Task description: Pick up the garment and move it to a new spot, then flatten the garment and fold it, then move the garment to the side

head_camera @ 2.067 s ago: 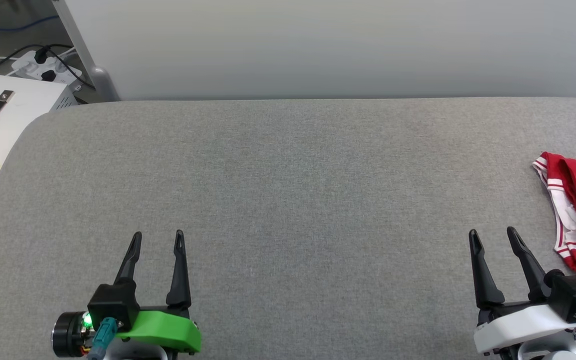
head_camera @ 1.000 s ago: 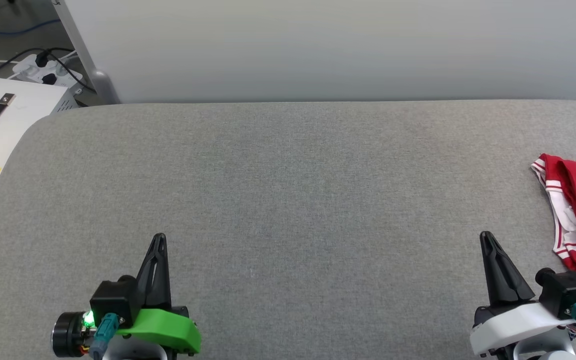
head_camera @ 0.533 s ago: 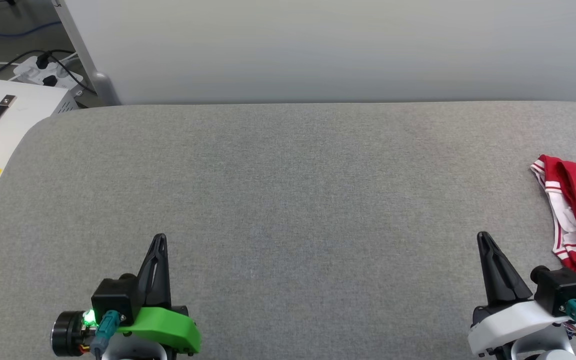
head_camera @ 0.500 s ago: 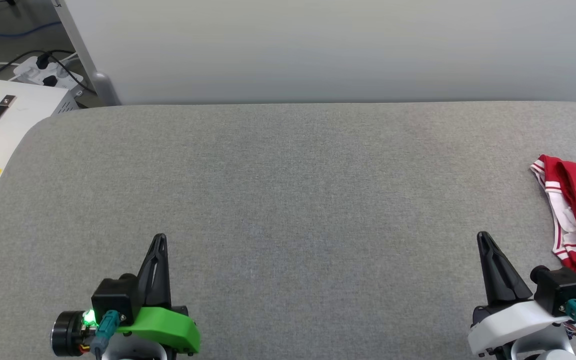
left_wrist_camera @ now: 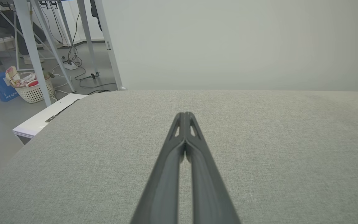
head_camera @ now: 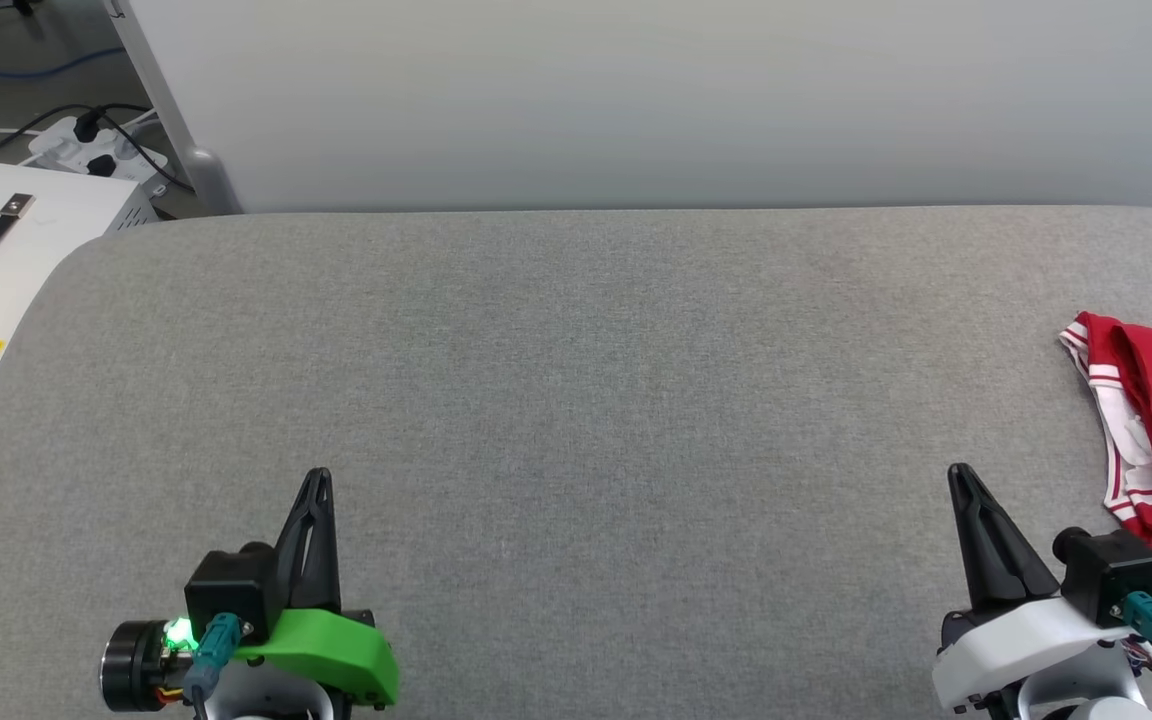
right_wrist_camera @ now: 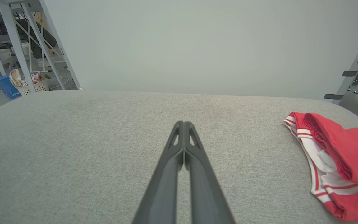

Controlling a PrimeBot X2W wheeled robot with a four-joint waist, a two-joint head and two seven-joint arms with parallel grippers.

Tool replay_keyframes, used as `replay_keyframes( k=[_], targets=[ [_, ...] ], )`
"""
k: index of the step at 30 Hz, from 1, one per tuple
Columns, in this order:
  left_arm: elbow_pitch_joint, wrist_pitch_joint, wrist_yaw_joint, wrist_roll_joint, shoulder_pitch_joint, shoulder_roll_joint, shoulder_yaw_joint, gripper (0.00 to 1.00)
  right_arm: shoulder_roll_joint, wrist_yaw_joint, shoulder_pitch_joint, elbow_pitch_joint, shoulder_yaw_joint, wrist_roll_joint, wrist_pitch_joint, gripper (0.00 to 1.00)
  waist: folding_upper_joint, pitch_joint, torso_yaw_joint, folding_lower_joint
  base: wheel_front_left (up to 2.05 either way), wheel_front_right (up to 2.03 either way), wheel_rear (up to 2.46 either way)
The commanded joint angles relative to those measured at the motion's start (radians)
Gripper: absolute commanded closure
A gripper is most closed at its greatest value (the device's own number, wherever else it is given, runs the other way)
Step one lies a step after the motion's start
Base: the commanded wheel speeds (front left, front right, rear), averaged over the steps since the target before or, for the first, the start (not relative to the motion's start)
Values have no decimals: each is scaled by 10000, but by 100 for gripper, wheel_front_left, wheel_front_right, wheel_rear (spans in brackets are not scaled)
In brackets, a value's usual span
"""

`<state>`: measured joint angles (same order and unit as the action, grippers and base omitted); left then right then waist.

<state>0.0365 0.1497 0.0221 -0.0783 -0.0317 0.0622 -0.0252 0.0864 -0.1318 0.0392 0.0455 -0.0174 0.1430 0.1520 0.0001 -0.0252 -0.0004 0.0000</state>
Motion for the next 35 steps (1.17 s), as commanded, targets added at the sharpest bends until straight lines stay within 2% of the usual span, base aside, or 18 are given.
replay_keyframes(
  k=[1, 35],
  targets=[
    [-52, -53, -48, 136, 123, -48, 48, 100, -26, 5, -146, -76, 26, -153, -71, 100, -1, 5, 1, 0, 0, 0, 0],
    [-205, -755, -132, 451, 217, -83, 147, 100, -189, 8, -266, -261, 98, -774, -776, 100, -1, 125, 2, 0, 0, 0, 0]
  ],
)
